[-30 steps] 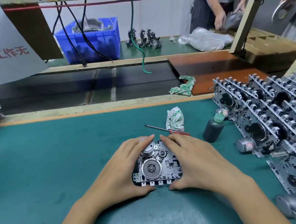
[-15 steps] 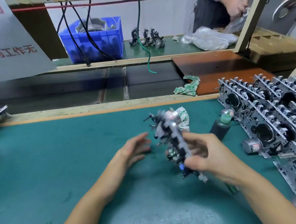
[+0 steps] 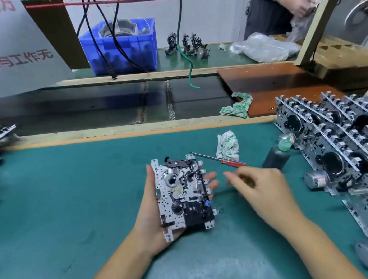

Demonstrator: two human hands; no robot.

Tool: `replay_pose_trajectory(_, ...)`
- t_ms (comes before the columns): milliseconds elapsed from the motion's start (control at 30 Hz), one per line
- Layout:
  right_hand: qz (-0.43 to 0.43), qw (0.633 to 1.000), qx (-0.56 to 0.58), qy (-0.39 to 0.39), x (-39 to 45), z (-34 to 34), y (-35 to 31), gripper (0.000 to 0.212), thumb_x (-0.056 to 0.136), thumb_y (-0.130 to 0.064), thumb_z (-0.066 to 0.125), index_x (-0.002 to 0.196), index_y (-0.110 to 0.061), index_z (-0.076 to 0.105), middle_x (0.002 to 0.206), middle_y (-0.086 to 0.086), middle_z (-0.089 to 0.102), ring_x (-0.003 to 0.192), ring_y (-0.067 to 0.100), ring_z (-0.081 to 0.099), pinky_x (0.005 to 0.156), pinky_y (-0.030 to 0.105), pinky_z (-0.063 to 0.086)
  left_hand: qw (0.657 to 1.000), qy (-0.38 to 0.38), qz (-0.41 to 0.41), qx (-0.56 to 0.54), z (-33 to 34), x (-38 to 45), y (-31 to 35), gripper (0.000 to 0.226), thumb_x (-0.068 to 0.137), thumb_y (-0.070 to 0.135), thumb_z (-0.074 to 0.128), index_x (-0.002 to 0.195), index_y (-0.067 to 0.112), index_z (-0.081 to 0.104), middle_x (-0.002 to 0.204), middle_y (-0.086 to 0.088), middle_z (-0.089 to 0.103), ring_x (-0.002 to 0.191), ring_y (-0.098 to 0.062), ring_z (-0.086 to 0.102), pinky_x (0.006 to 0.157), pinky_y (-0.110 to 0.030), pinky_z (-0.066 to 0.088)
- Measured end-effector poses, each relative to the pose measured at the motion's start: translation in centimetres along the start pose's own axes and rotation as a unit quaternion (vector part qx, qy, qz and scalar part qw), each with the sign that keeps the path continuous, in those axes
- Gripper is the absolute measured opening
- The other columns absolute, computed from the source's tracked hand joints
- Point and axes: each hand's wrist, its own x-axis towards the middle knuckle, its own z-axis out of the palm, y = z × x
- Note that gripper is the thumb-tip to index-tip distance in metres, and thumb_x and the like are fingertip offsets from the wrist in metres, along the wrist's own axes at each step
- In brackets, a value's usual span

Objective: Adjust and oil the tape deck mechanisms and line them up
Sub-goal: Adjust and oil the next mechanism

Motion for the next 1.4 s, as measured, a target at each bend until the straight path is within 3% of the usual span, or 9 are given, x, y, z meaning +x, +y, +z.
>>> replay_pose_trajectory(133,0.154,0.951,-0.267,0.023,0.3,-1.0,2.2,0.034,0.083,-0.063,0.048,0.092,-0.031,0.052,0.093,-0.002,0.065,0.091,0.028,0.062,0.062,0.032,0.032,0.998,0.026,-0.048,-0.006,-0.1,0.2,-0.4,0.096,0.069,0.071,0.052,0.133,0.0,0.052,0.137,-0.029,0.048,0.129,-0.04,0.045,0.109,-0.051,0.034)
replay_pose_trajectory(300,0.124,0.923,-0.362,-0.046,0.2,-0.9,2.6,0.017,0.092,-0.041,0.045,0.098,-0.025,0.049,0.104,-0.005,0.058,0.099,0.02,0.057,0.067,0.03,0.039,0.994,0.045,-0.087,-0.04,-0.6,0.3,-0.4,0.096,0.072,0.076,0.046,0.124,-0.004,0.058,0.133,-0.032,0.049,0.124,-0.041,0.05,0.104,-0.052,0.038)
replay_pose_trajectory(367,0.077,0.961,-0.254,-0.079,0.3,-0.9,2.6,0.008,0.095,-0.031,0.044,0.091,-0.025,0.046,0.095,-0.006,0.059,0.092,0.017,0.055,0.073,0.032,0.044,0.992,0.061,-0.098,-0.046,-0.8,0.5,-0.4,0.098,0.074,0.079,0.04,0.121,-0.004,0.06,0.131,-0.033,0.051,0.121,-0.041,0.053,0.1,-0.052,0.041)
replay_pose_trajectory(433,0.046,0.988,-0.005,-0.144,0.1,-0.7,1.8,0.012,0.098,-0.025,0.044,0.086,-0.024,0.043,0.077,-0.006,0.063,0.066,0.011,0.054,0.064,0.029,0.044,0.991,0.072,-0.106,-0.042,-0.9,0.7,-0.5,0.095,0.077,0.078,0.036,0.12,-0.003,0.061,0.13,-0.032,0.052,0.118,-0.041,0.056,0.098,-0.052,0.046)
replay_pose_trajectory(500,0.052,0.949,0.22,-0.219,-0.3,-0.1,0.5,0.015,0.099,-0.022,0.044,0.084,-0.022,0.044,0.057,-0.002,0.056,0.042,0.011,0.038,0.043,0.022,0.033,0.991,0.077,-0.108,-0.023,-1.1,0.7,-0.4,0.089,0.081,0.075,0.034,0.12,0.001,0.063,0.13,-0.028,0.055,0.115,-0.038,0.059,0.1,-0.05,0.045)
replay_pose_trajectory(567,0.089,0.901,0.312,-0.288,-0.5,0.5,0.0,0.024,0.099,-0.026,0.043,0.078,-0.021,0.053,0.048,-0.001,0.044,0.037,0.008,0.025,0.037,0.016,0.023,0.99,0.09,-0.106,-0.004,-1.1,0.7,-0.3,0.083,0.083,0.073,0.035,0.12,0.004,0.064,0.134,-0.024,0.053,0.112,-0.034,0.06,0.105,-0.046,0.039)
replay_pose_trajectory(767,0.161,0.865,0.275,-0.387,-0.4,0.1,-0.2,0.042,0.095,-0.038,0.048,0.061,-0.015,0.058,0.039,-0.005,0.038,0.034,0.006,0.021,0.037,0.015,0.018,0.989,0.088,-0.115,0.001,-1.1,0.8,-0.1,0.079,0.082,0.071,0.038,0.109,0.004,0.071,0.123,-0.02,0.062,0.106,-0.031,0.064,0.09,-0.04,0.051)
replay_pose_trajectory(1067,0.149,0.867,0.254,-0.403,-0.6,0.5,-0.6,0.041,0.098,-0.032,0.043,0.063,-0.015,0.053,0.047,-0.001,0.051,0.037,0.008,0.04,0.037,0.016,0.031,0.989,0.076,-0.127,0.016,-1.2,0.7,0.2,0.082,0.082,0.072,0.039,0.118,0.005,0.066,0.131,-0.022,0.056,0.12,-0.032,0.056,0.102,-0.043,0.042)
replay_pose_trajectory(1400,0.166,0.862,0.267,-0.398,-0.7,0.6,-0.8,0.047,0.099,-0.033,0.04,0.06,-0.014,0.058,0.04,-0.002,0.045,0.032,0.006,0.023,0.035,0.014,0.019,0.987,0.089,-0.132,0.015,-0.9,0.6,0.2,0.083,0.08,0.072,0.045,0.124,0.004,0.061,0.135,-0.023,0.052,0.125,-0.034,0.052,0.108,-0.044,0.035)
